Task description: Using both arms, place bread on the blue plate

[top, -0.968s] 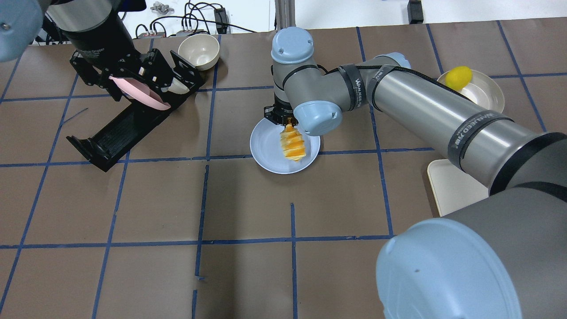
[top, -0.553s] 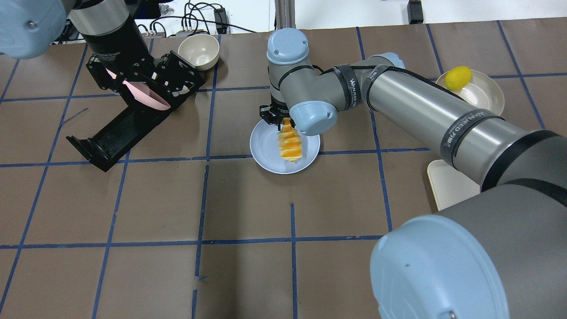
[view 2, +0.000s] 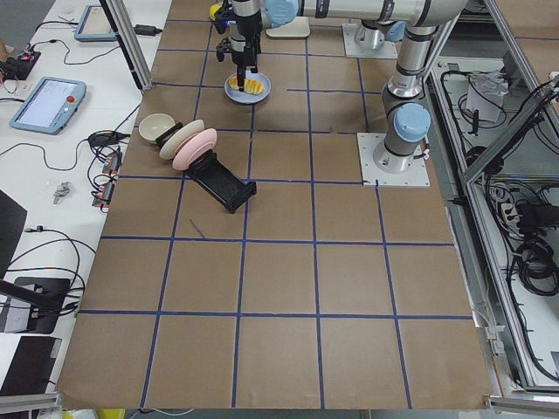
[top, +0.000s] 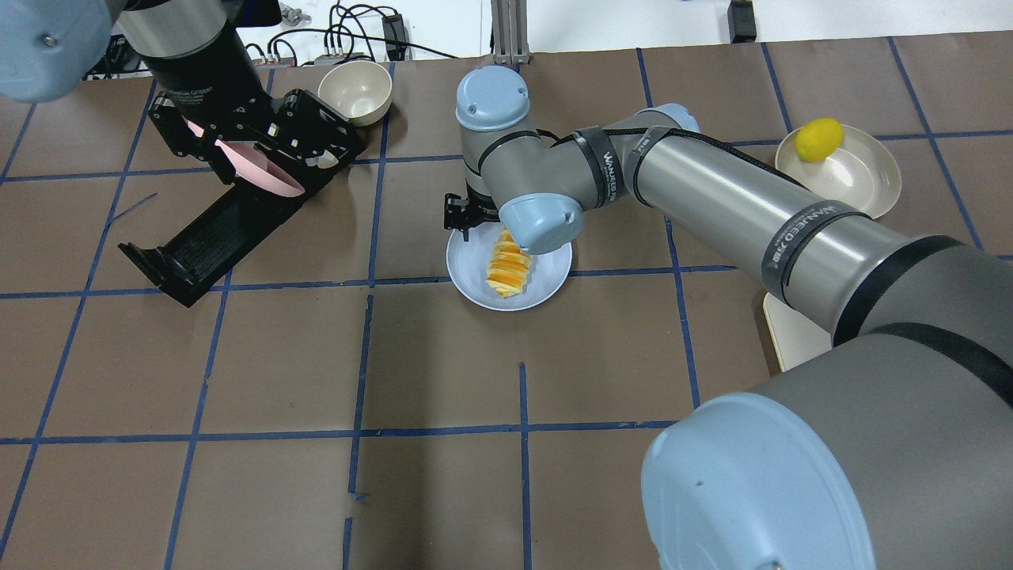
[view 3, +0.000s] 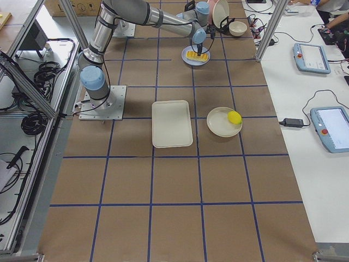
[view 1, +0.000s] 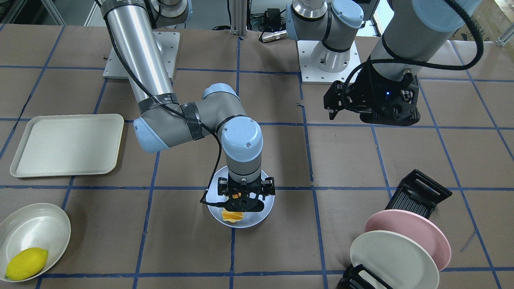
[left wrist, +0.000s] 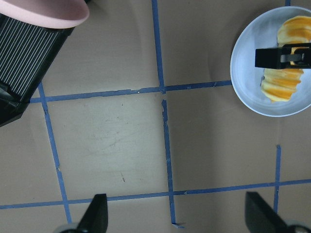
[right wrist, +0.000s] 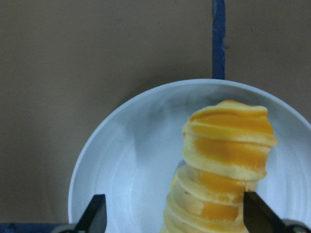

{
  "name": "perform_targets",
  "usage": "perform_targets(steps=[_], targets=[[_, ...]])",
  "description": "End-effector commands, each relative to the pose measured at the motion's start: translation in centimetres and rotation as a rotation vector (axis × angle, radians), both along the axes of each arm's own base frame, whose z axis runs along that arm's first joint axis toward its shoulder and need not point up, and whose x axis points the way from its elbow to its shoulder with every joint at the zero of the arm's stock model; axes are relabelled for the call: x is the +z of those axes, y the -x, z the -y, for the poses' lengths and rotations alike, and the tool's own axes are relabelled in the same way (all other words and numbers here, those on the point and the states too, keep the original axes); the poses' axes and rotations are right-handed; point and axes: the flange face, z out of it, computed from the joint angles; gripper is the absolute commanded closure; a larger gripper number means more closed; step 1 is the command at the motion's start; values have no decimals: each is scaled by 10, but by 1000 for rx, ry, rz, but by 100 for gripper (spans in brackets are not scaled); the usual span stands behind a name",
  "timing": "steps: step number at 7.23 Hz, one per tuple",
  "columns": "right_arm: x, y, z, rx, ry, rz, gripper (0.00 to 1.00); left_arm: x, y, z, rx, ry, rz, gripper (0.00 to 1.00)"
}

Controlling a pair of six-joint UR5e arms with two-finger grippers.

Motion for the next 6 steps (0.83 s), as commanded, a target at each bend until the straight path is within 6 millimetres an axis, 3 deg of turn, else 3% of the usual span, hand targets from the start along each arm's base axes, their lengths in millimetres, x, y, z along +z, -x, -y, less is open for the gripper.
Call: perform_targets(steps=[1, 3, 4, 5, 6], targets=[[52, -2, 23, 0, 89, 34, 0, 5, -3, 0, 6, 9, 4, 0], [104, 20, 51, -29, 174, 41, 0, 6, -3, 1, 8, 10, 2, 0], [122, 40, 62, -44, 145, 26, 0, 6, -3, 1, 9, 12, -2, 0], [148, 70, 67, -86, 90, 9, 0, 5, -2, 2, 9, 9, -8, 0], [155, 115, 77, -153, 43, -12, 0, 8, -3, 0, 8, 16, 1, 0]])
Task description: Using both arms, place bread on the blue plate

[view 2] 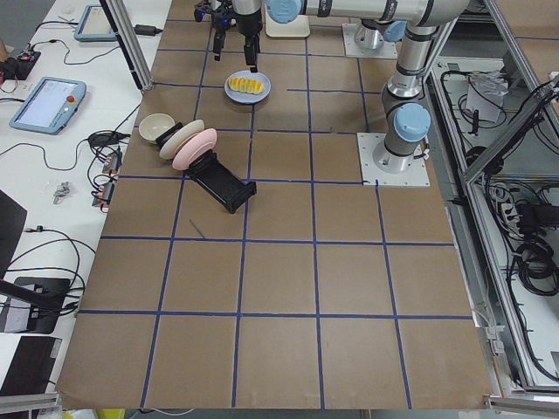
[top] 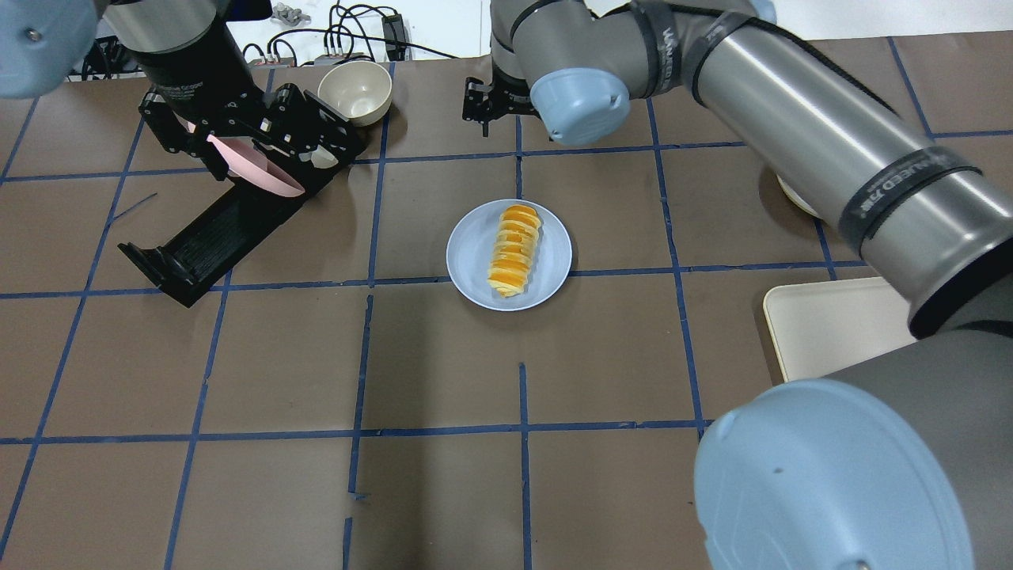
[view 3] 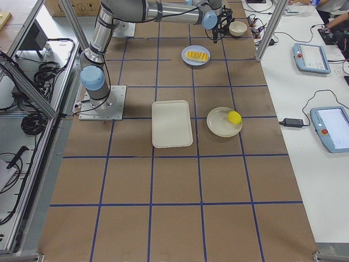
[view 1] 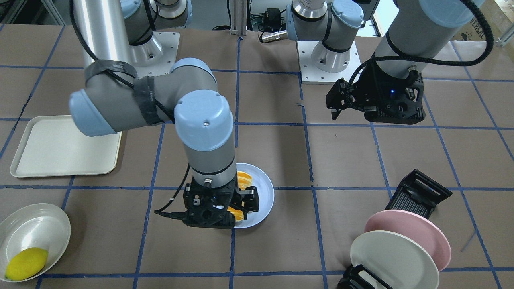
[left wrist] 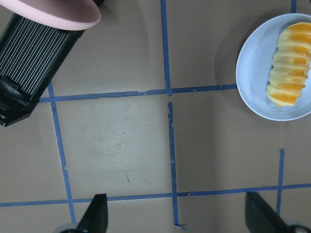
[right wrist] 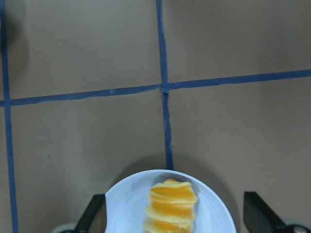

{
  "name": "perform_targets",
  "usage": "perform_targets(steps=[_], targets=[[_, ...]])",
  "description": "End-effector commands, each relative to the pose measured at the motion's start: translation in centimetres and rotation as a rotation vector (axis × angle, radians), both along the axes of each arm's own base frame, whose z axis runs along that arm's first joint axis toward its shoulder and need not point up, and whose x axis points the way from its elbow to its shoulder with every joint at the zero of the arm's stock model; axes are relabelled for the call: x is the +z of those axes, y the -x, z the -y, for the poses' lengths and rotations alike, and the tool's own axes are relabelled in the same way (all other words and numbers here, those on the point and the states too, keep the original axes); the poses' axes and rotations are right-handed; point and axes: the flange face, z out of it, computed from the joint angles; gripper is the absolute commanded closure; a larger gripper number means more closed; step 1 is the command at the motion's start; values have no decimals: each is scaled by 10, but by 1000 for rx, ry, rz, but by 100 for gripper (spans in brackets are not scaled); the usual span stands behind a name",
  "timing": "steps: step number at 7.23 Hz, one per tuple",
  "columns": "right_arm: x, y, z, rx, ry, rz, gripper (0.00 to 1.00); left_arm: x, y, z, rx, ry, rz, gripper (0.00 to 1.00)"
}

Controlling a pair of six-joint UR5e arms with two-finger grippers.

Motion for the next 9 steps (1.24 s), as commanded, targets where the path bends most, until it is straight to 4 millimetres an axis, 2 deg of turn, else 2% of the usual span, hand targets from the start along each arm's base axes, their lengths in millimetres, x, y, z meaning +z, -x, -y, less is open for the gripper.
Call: perform_targets(steps=[1, 2, 3, 4, 5, 6, 7, 8, 9], targets=[[47, 74, 6, -113, -18, -55, 0, 4, 0, -2, 0, 8, 5, 0], [78, 106, -11, -154, -55, -177, 0, 4, 0, -2, 1, 8, 3, 0], [97, 123, -22, -166, -87, -237, 0, 4, 0, -2, 0, 9, 3, 0], [107, 127, -27, -138, -76, -230, 0, 3, 1, -2, -2, 8, 3, 0], [121, 126, -40, -37, -72, -185, 10, 3, 0, -2, 0, 8, 3, 0], [129, 147, -35, 43, -60, -118, 12, 3, 1, -2, -2, 8, 3, 0], [148, 166, -42, 155, -36, -113, 11, 3, 1, -2, -2, 8, 3, 0], [146, 171, -64, 163, -54, -112, 7, 3, 1, -2, -2, 8, 3, 0], [129, 174, -89, 163, -87, -113, 2, 3, 1, -2, -2, 8, 3, 0]])
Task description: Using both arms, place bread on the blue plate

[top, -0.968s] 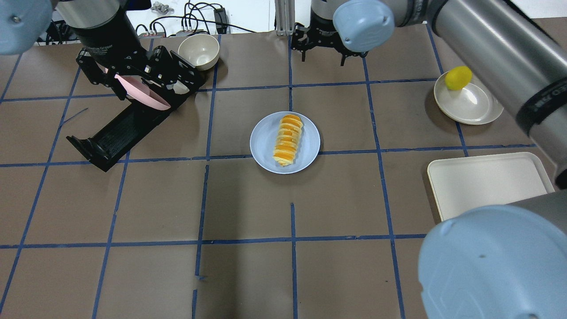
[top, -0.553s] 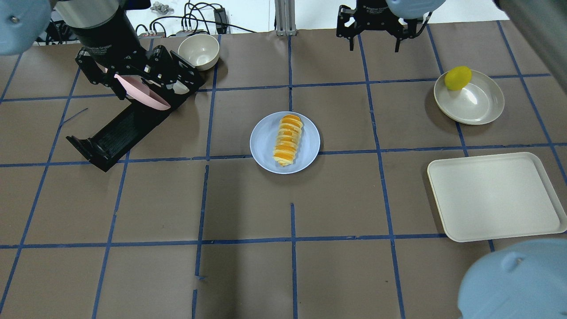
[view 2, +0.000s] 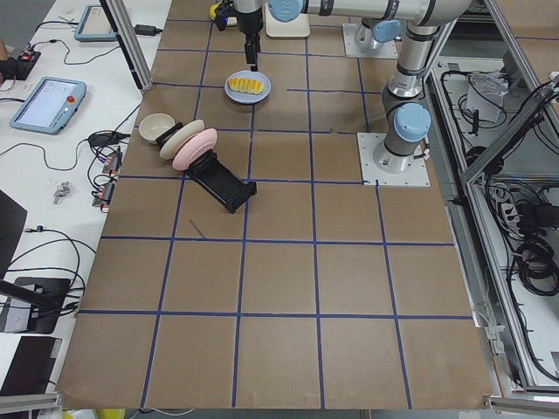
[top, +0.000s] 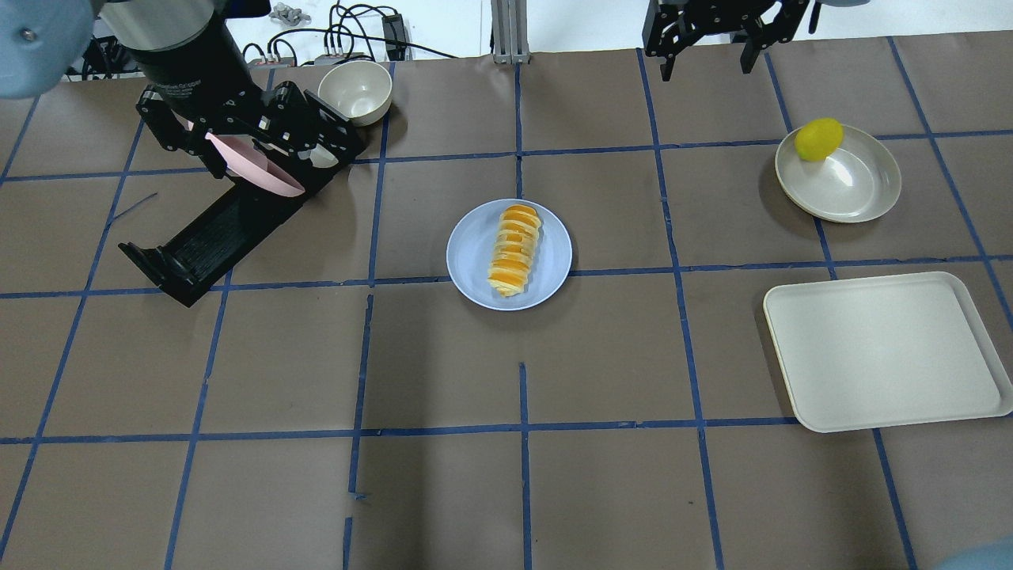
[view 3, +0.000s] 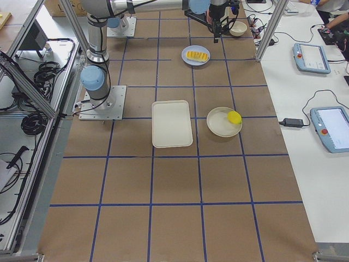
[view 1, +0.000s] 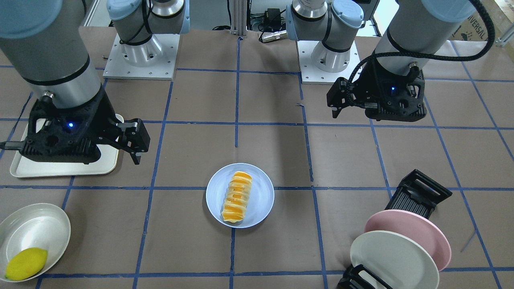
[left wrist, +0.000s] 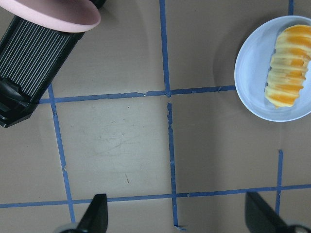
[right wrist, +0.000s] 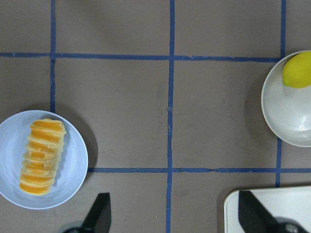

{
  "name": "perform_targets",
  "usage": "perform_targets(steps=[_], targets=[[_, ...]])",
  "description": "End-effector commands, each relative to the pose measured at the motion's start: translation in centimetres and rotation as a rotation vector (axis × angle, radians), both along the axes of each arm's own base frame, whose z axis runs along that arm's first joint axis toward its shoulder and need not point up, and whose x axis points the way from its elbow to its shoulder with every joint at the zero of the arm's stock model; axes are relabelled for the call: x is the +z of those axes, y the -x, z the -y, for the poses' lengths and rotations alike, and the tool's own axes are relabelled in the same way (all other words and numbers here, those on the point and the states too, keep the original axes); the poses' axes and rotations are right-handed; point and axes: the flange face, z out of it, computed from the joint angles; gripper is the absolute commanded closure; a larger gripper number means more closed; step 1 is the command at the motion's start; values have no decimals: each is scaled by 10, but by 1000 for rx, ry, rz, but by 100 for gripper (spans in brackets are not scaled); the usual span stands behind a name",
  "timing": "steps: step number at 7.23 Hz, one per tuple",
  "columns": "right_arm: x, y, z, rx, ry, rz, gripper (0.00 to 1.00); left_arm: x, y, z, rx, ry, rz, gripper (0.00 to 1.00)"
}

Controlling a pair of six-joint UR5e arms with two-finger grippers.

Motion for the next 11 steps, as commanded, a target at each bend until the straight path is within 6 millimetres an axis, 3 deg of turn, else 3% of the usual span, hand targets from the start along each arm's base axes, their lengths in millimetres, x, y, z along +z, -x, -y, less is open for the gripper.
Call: perform_targets(steps=[1, 3, 6, 11], targets=[[-24, 13, -53, 6, -58, 3, 1, -1, -1, 1, 1, -2, 1, 0], [-21, 18, -92, -6, -72, -5, 0, -1, -1, 1, 1, -2, 0, 0], [-6, 5, -96, 0, -42, 46, 0, -2, 0, 1, 0, -3, 0, 0], [-9, 7, -95, -9, -51, 29, 0, -1, 0, 1, 0, -2, 1, 0]])
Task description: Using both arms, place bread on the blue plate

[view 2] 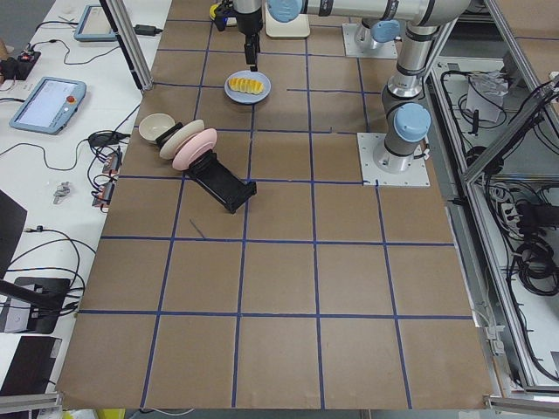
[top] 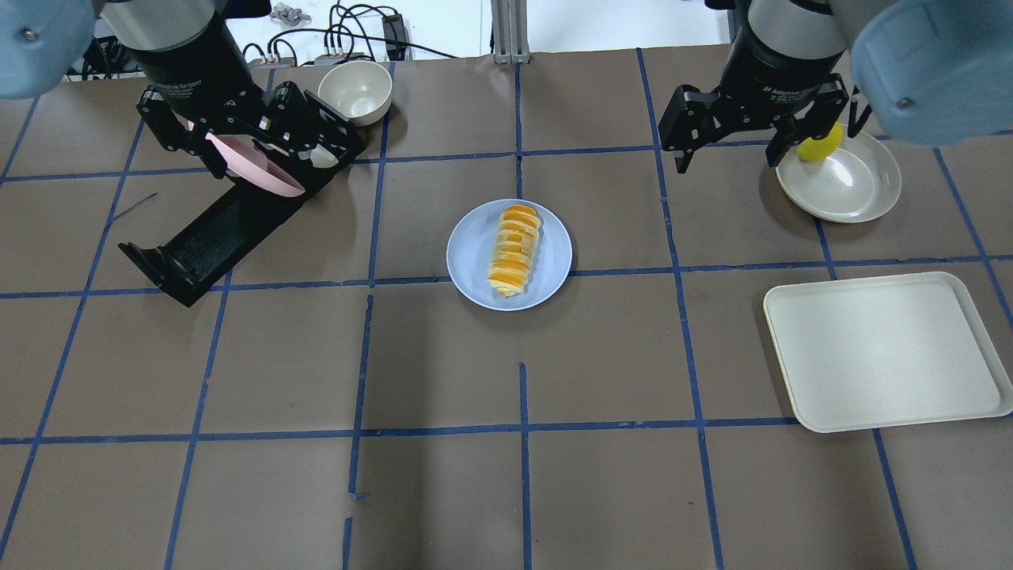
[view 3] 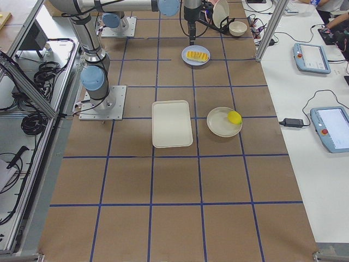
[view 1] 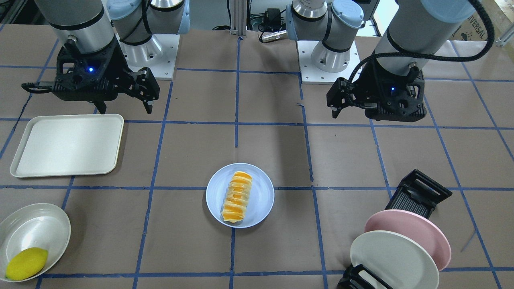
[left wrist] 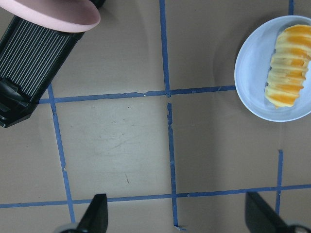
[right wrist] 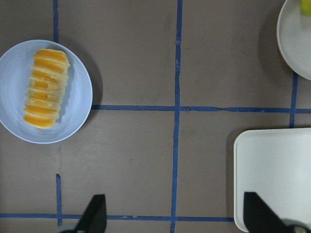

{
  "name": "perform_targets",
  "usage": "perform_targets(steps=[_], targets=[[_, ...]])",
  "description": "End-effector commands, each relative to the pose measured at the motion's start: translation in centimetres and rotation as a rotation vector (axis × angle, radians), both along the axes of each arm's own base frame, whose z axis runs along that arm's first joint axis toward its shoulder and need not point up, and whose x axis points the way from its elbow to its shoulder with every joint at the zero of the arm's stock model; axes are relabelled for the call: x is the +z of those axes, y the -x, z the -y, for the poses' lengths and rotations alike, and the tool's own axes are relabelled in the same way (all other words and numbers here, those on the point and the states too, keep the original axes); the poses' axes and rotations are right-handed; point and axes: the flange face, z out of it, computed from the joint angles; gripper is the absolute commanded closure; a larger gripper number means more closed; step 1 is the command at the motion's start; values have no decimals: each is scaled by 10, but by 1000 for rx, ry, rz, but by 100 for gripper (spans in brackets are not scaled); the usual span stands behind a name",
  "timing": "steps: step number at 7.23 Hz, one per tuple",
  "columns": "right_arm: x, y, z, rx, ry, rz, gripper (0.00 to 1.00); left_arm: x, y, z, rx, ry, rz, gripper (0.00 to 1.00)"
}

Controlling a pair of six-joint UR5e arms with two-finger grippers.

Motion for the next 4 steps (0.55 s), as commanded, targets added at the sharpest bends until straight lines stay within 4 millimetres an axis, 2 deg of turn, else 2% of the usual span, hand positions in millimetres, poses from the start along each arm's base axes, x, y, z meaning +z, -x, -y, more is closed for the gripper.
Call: perform_targets(steps=[1, 2, 4], targets=[[-9, 11, 6, -3, -17, -7, 0, 0, 0, 0, 0, 0, 0, 0], [-6, 25, 7, -29, -14, -13, 0, -1, 0, 0, 0, -2, 1, 0], [-5, 35, 10, -49, -11, -14, 0, 0, 0, 0, 0, 0, 1, 0]])
